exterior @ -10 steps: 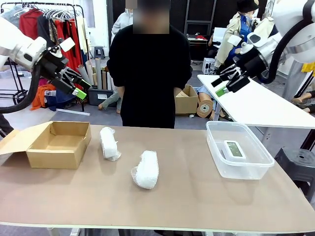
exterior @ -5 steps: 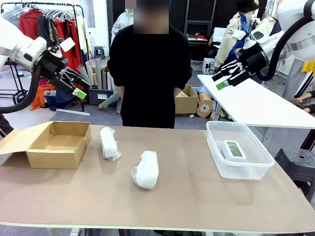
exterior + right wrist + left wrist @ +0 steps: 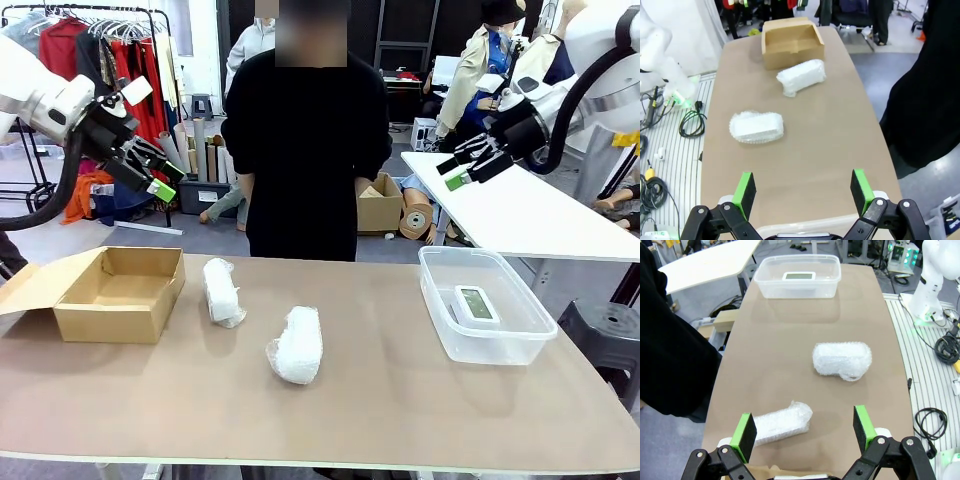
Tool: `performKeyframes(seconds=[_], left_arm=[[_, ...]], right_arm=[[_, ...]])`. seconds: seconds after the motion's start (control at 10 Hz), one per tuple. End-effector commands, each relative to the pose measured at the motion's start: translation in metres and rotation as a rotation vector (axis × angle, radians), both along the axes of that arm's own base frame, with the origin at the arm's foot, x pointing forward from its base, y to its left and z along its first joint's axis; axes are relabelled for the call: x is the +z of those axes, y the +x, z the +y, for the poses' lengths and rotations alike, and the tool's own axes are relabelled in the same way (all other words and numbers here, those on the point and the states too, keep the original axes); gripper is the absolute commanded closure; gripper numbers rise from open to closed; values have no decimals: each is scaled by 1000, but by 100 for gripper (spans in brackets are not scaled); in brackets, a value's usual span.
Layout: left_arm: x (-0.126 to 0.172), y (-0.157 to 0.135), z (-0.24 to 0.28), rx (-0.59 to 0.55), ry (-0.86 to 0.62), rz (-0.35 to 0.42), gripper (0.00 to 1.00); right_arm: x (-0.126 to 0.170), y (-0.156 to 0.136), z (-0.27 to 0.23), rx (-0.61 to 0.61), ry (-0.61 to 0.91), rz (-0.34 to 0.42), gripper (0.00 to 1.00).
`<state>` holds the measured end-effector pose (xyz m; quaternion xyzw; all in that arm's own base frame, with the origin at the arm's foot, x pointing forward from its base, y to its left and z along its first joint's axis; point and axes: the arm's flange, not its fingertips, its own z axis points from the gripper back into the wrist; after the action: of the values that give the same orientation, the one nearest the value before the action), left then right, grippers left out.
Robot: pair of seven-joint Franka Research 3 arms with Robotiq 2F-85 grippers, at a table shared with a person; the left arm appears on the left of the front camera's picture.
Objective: Separate and place wrapped and unwrapped clocks.
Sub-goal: Pick up the Digital clock indicated by the person.
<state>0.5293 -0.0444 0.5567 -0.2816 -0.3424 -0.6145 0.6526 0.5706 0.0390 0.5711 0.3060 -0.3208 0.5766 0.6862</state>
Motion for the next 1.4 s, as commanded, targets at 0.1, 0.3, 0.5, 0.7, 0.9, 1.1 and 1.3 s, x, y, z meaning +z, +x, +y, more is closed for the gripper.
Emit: performKeyframes(seconds=[0.1, 0.3, 0.5, 0.7, 0.9, 1.1, 1.3], left_arm=[[2, -1, 0, 1, -1, -4, 0], [2, -1, 0, 1, -1, -4, 0], [2, -1, 0, 1, -1, -4, 0], [2, -1, 0, 1, -1, -4, 0], [2, -1, 0, 1, -1, -4, 0], [2, -1, 0, 1, -1, -4, 0], [2, -1, 0, 1, -1, -4, 0]], right_arm=[[-4, -2, -7, 4, 14, -35, 0], [-7, -3, -11, 17, 8, -41, 0], [-5, -1, -9, 3, 8, -28, 0], [-3, 1, -8, -5, -2, -7, 0], [-3, 1, -8, -5, -2, -7, 0], [-3, 1, -8, -5, -2, -7, 0], [-3, 1, -8, -5, -2, -7, 0]])
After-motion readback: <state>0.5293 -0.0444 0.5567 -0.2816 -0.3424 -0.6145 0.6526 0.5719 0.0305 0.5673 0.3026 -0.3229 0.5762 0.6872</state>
